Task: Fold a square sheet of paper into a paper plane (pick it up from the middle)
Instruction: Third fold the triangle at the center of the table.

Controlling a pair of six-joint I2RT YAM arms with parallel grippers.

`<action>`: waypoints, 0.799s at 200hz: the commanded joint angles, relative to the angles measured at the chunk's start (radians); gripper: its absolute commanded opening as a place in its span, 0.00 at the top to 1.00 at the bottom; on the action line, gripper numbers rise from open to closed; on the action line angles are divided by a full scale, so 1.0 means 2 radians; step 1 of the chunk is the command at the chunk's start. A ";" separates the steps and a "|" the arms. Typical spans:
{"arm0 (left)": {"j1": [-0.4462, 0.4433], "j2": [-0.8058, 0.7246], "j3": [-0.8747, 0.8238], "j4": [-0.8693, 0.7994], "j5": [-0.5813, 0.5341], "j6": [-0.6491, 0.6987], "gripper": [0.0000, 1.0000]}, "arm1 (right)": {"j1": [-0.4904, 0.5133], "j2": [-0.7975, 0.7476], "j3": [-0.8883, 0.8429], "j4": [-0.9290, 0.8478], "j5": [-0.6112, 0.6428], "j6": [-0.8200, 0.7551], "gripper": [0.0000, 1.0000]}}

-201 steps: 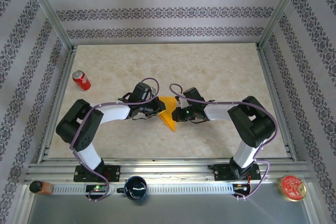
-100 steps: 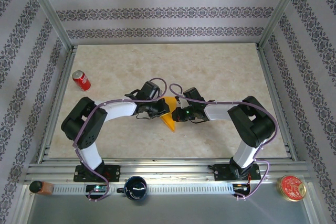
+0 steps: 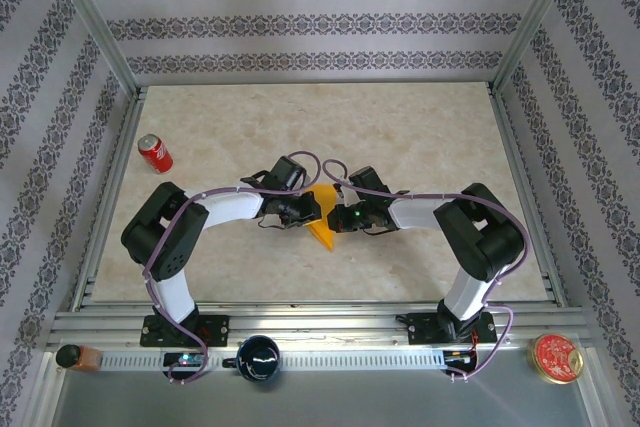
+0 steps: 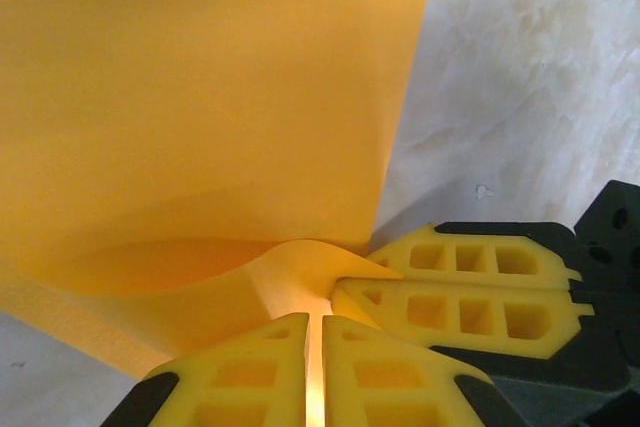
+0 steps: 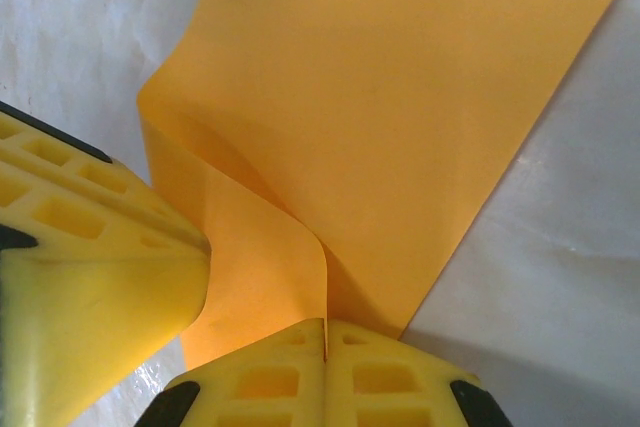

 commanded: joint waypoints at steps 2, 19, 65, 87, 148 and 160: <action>-0.006 0.005 0.005 0.007 0.013 0.010 0.88 | 0.002 0.004 0.005 -0.019 0.006 -0.010 1.00; -0.006 0.011 0.004 0.013 0.020 0.013 0.88 | 0.002 0.004 0.005 -0.020 0.006 -0.011 1.00; -0.006 0.019 -0.007 0.033 0.021 0.006 0.87 | 0.002 0.006 0.005 -0.020 0.006 -0.011 1.00; -0.006 0.019 -0.010 0.022 0.012 0.010 0.87 | 0.002 0.005 0.005 -0.021 0.006 -0.011 1.00; -0.006 0.016 -0.022 0.008 0.002 0.014 0.87 | 0.003 0.007 0.009 -0.020 -0.005 -0.011 1.00; -0.006 0.015 -0.024 0.010 0.001 0.013 0.87 | 0.003 0.007 0.010 -0.020 -0.005 -0.011 1.00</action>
